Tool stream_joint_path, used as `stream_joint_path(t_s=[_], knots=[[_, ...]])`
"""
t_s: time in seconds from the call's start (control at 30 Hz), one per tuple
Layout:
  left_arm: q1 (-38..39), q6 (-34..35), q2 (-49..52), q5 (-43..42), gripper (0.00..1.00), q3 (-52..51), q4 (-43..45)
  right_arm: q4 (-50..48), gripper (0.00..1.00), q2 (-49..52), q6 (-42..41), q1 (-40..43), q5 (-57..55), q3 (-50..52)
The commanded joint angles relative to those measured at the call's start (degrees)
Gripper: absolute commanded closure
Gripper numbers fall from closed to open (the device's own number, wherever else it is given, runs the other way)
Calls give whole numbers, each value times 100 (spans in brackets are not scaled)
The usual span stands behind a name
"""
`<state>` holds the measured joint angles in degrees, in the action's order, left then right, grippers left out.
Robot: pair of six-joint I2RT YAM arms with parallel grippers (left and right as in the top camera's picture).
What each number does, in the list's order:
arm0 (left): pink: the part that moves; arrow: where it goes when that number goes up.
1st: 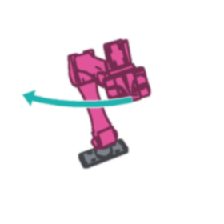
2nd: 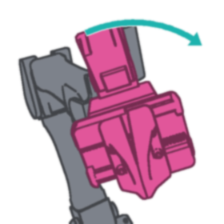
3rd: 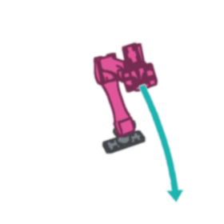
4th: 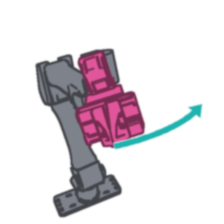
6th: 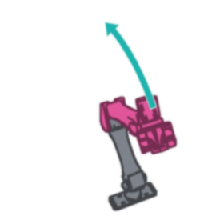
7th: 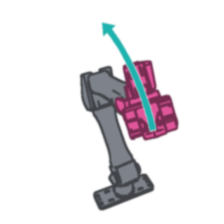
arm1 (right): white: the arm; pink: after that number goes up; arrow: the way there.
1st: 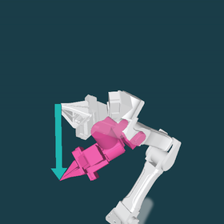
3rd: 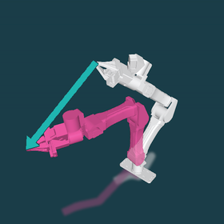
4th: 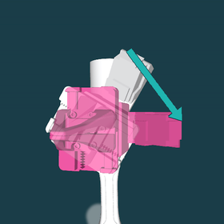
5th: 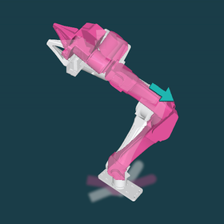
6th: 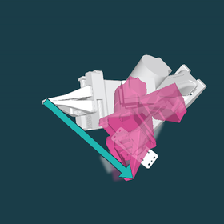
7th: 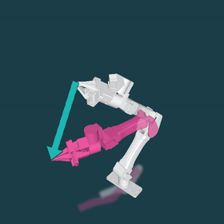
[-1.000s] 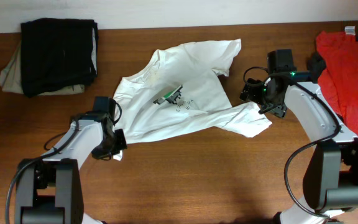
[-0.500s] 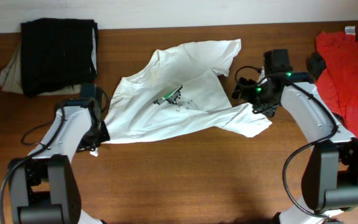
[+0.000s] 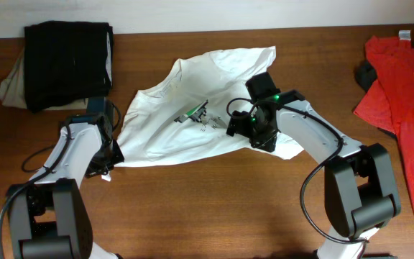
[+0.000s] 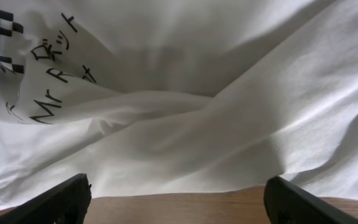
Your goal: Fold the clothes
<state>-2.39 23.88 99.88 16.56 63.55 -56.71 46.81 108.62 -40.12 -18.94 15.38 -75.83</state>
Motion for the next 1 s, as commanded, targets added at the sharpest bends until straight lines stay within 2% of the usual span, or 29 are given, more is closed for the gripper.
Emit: stream_joint_path(t_s=[0.0, 0.13, 0.33, 0.57, 0.7, 0.77, 0.97], knots=[[-17, 118, 17, 63, 99, 74, 7, 160, 7, 44, -133, -68, 55, 33], [-17, 120, 17, 61, 99, 74, 24, -387, 7, 74, -245, -358, -166, 271], [-17, 120, 17, 59, 99, 74, 22, -575, 9, 74, -352, -352, -350, 337], [-17, 118, 17, 59, 99, 74, 20, -881, 40, 74, -391, -330, -1207, 367], [-17, 120, 17, 61, 99, 74, 26, -916, 41, 74, -365, 92, -1451, 365], [-17, 120, 17, 61, 99, 74, 26, -984, 54, 74, -186, 417, -1438, 365], [-17, 120, 17, 61, 99, 74, 28, -1259, 55, 74, -170, 750, -1445, 367]])
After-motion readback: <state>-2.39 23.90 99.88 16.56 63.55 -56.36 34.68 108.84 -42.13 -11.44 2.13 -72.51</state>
